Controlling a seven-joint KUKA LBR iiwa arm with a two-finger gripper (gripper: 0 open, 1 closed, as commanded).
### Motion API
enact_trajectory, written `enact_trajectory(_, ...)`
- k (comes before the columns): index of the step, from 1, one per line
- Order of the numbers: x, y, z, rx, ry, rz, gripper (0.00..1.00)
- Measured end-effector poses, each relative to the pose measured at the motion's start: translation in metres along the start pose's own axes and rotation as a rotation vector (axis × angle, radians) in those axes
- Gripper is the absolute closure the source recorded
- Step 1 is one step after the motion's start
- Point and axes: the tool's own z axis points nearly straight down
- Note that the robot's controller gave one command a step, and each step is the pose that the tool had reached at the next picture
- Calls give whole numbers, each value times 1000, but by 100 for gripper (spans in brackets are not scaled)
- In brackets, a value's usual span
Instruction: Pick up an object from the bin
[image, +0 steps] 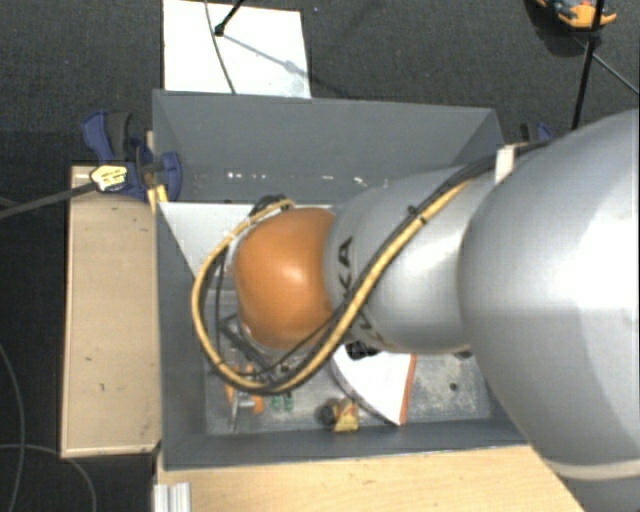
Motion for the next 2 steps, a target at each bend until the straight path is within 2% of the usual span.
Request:
enact_trajectory(1, -3, -1, -4, -2, -7, 10, 100)
enact_trajectory(2, -3, -1, -4, -2, -7, 11, 100)
